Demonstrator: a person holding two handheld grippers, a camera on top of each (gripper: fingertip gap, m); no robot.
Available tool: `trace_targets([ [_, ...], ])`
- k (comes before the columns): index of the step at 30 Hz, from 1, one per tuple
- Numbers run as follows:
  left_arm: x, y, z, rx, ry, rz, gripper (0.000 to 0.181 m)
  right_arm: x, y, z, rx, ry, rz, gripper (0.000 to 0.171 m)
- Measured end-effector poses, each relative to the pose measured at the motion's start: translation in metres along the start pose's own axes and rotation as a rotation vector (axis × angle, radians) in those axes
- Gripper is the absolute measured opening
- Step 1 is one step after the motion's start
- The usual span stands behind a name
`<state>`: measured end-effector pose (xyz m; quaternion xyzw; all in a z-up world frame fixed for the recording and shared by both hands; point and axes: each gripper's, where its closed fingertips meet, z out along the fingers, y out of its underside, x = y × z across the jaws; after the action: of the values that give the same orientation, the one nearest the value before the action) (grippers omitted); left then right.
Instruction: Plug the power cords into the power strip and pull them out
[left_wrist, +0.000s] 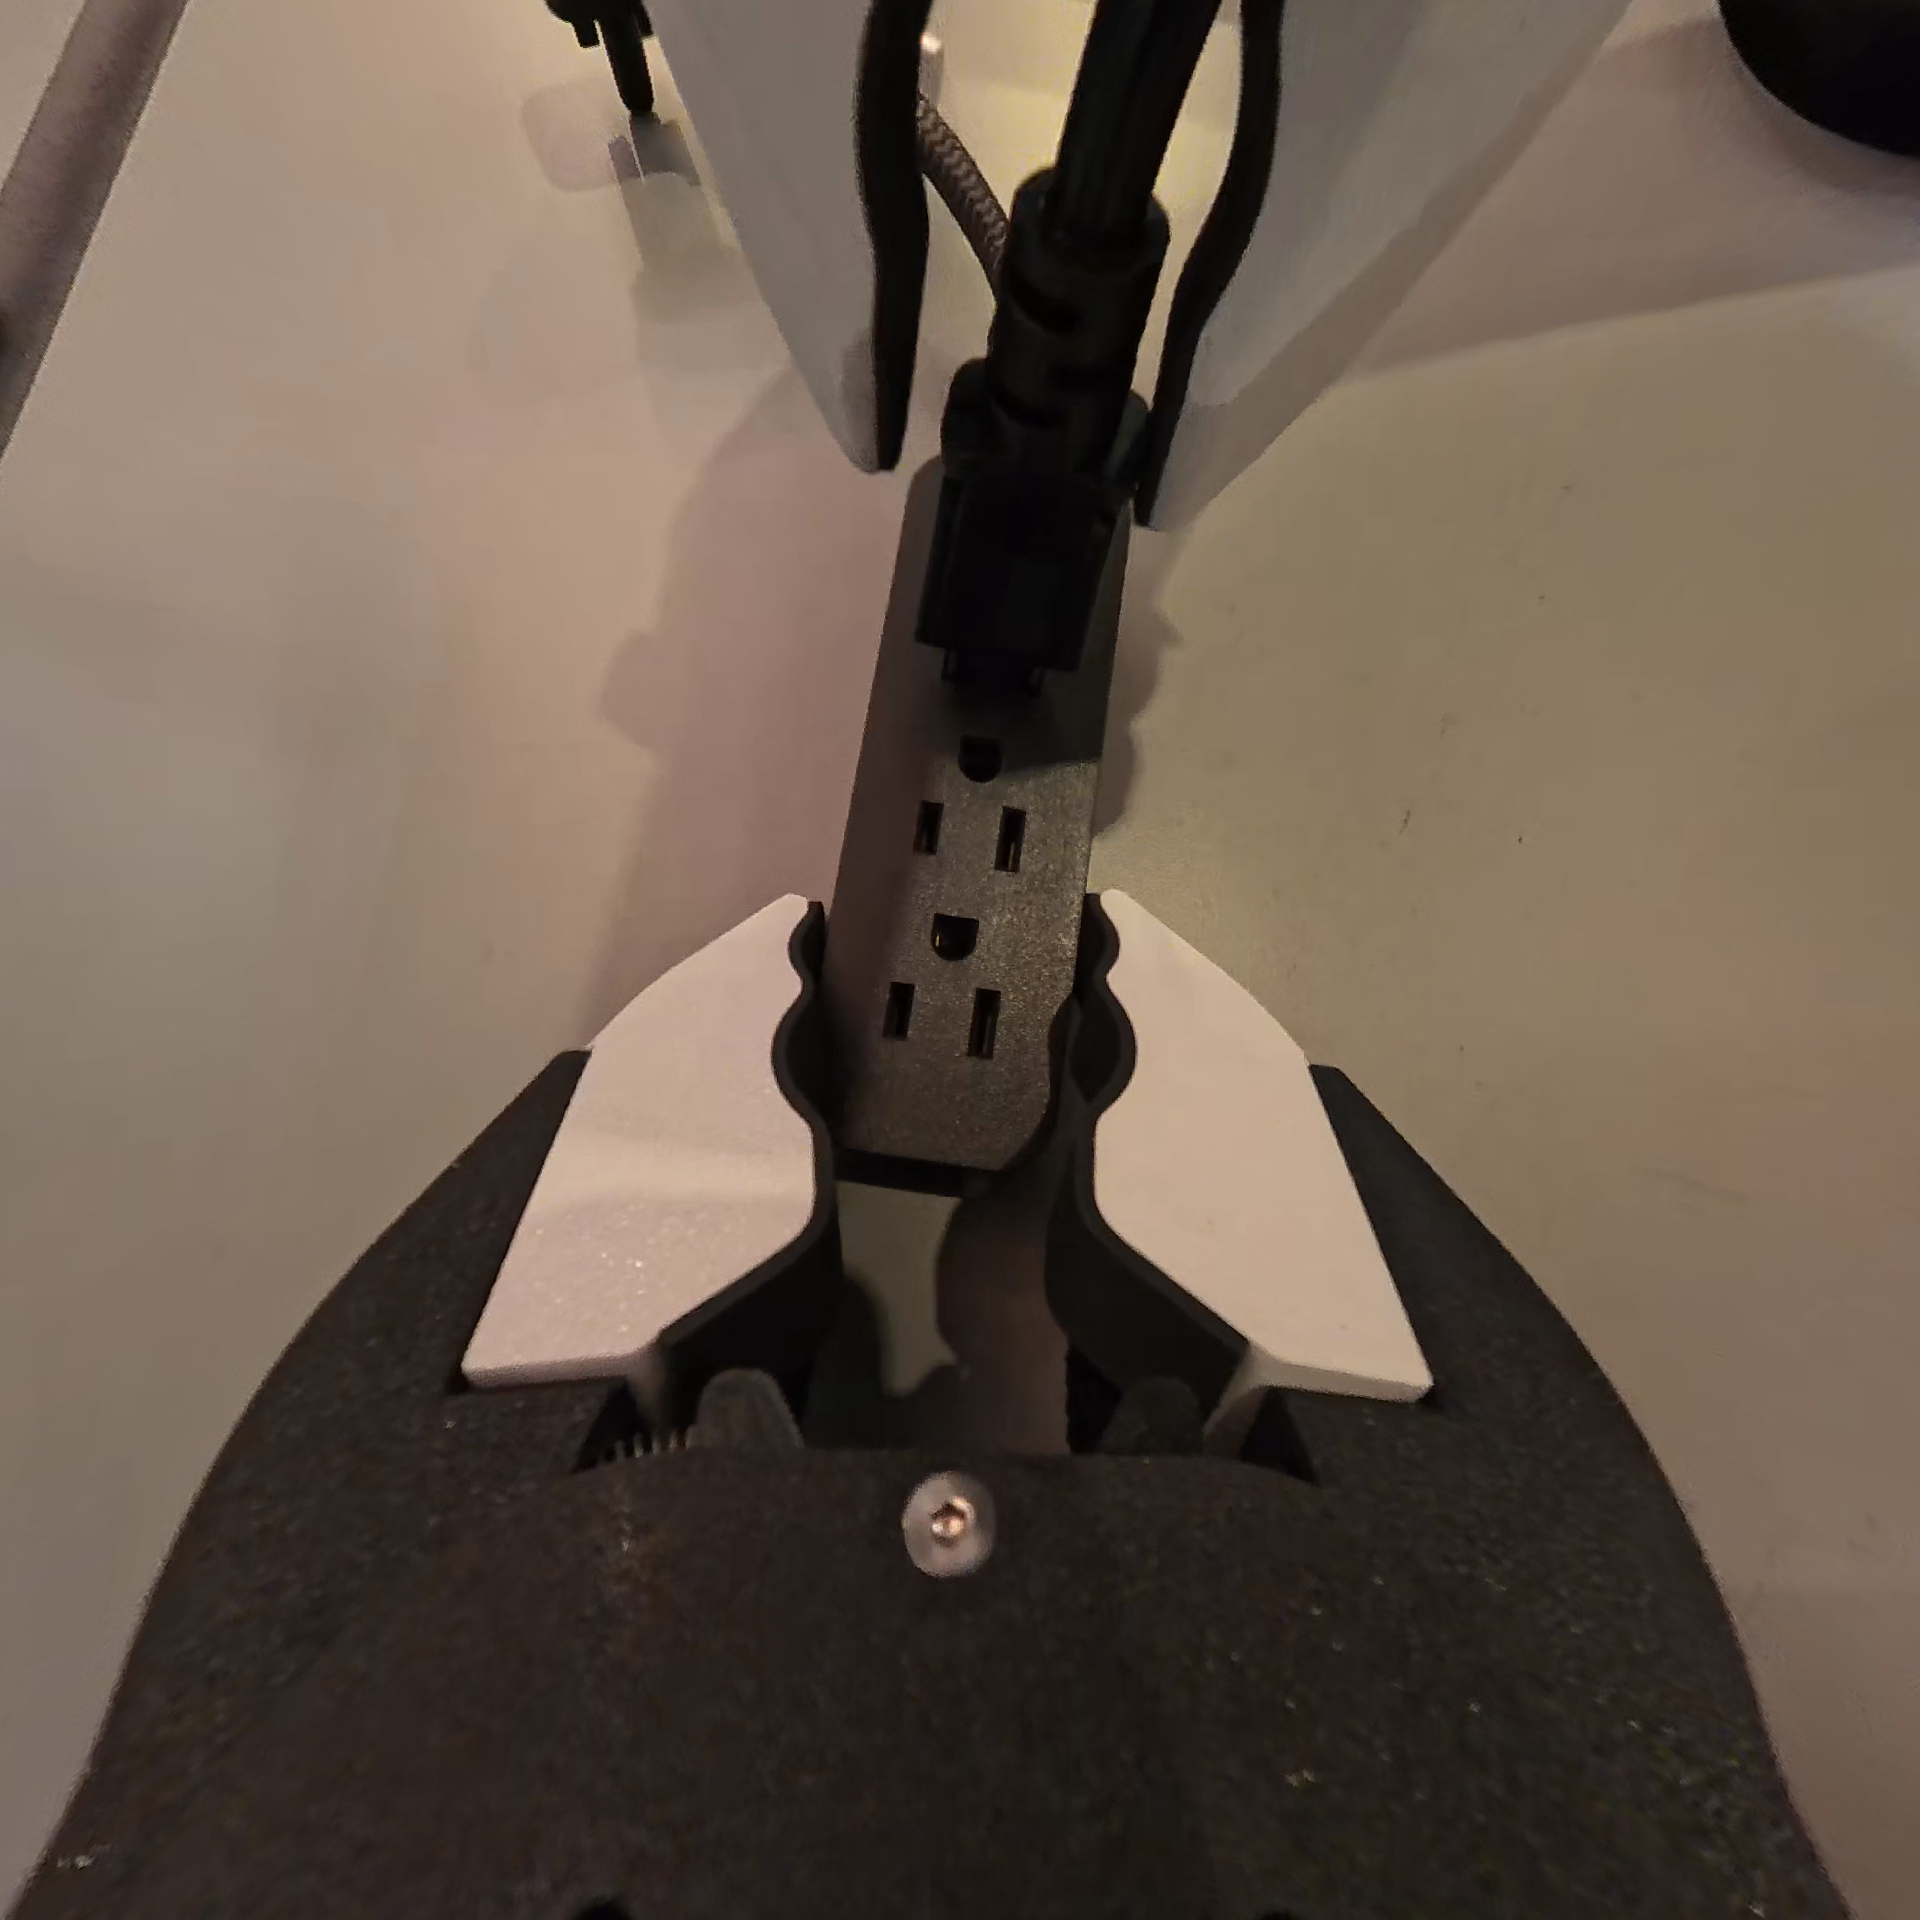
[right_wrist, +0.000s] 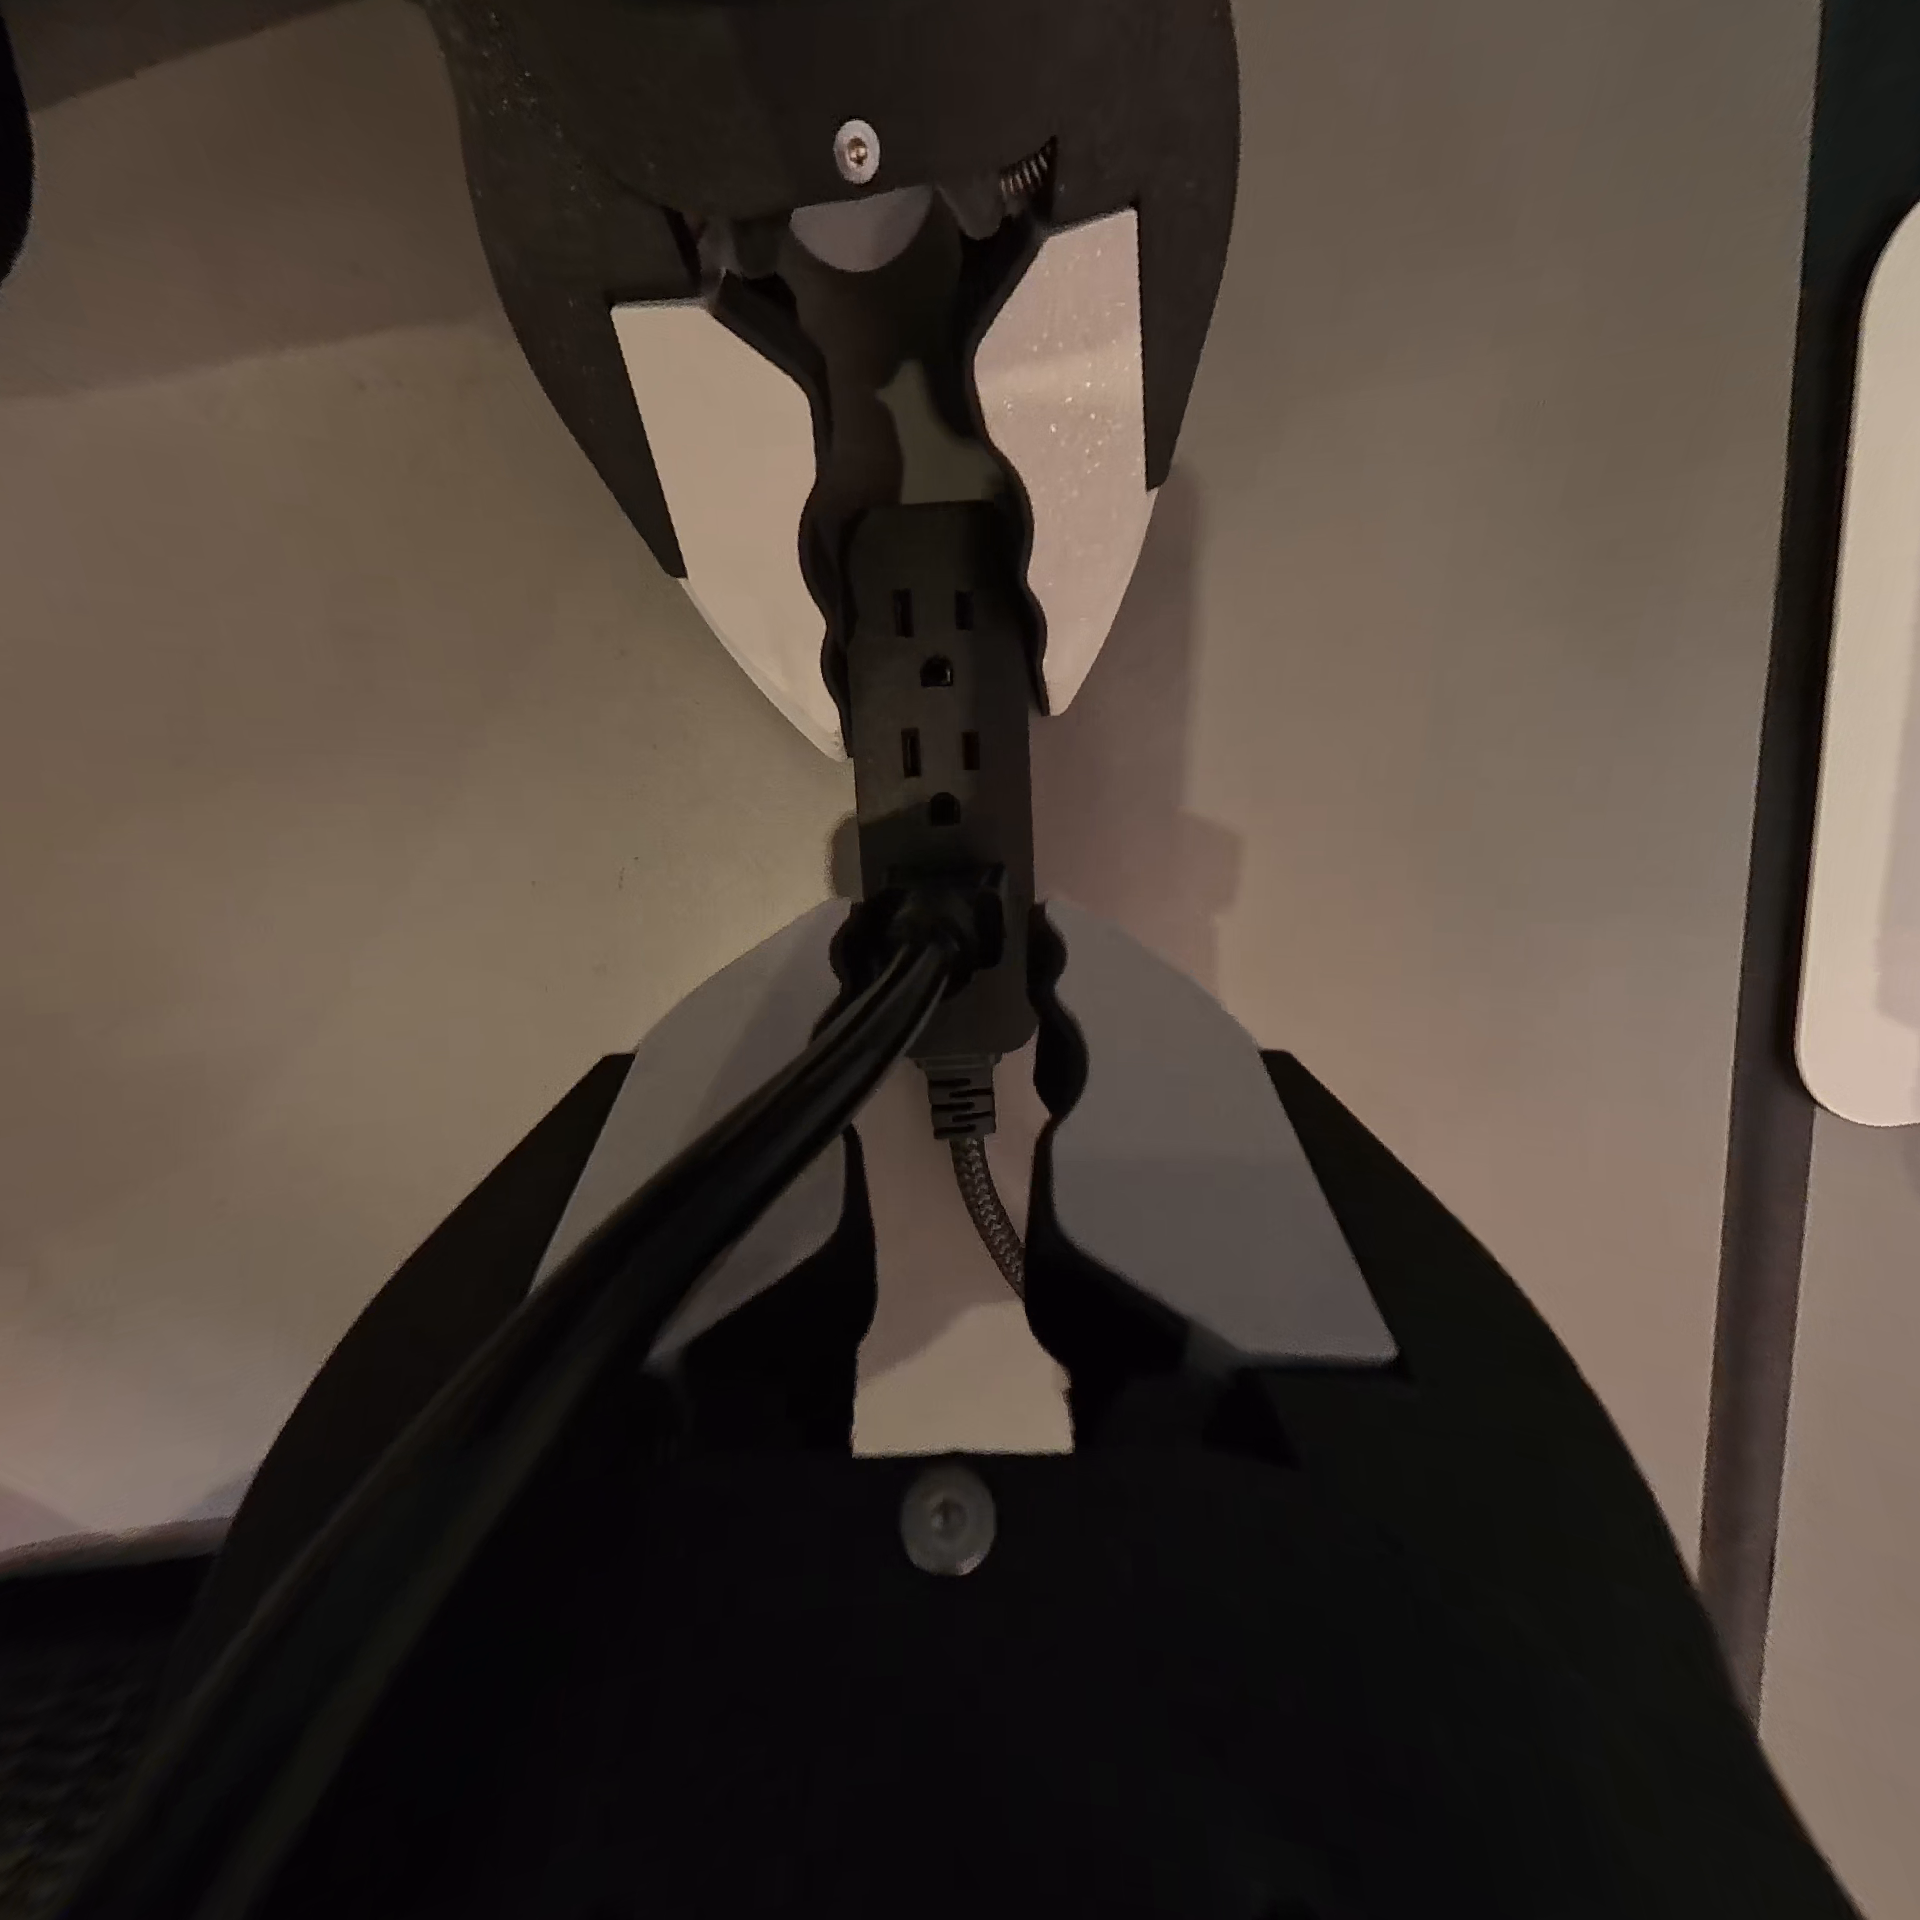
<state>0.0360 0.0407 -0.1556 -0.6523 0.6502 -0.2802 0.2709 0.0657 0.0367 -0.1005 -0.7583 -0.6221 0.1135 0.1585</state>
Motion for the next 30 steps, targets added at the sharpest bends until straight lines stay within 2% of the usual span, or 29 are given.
trace_targets([
  [4,-0.0008,0.0007,0.0007,-0.013,-0.006,0.006,0.046,0.0008,0.0000,-0.0036,0.087,-0.013,0.029,0.031],
  [9,-0.0009,0.0008,0.0007,-0.014,-0.007,0.008,0.046,-0.0019,-0.0039,-0.0053,0.210,-0.020,0.040,0.023],
  [12,-0.0009,0.0007,0.0008,-0.014,-0.008,0.006,0.045,-0.0022,-0.0037,-0.0049,0.188,-0.006,0.021,0.023],
  [20,-0.0001,0.0006,0.0010,-0.013,-0.013,0.000,0.046,-0.0017,-0.0068,0.0007,-0.082,-0.025,-0.056,0.020],
  [26,0.0000,0.0006,0.0011,-0.014,-0.013,-0.001,0.046,-0.0028,-0.0067,0.0016,-0.025,-0.023,-0.057,0.023],
  [30,0.0002,0.0005,0.0012,-0.013,-0.015,-0.004,0.046,-0.0039,-0.0064,0.0015,0.118,-0.046,-0.013,0.023],
])
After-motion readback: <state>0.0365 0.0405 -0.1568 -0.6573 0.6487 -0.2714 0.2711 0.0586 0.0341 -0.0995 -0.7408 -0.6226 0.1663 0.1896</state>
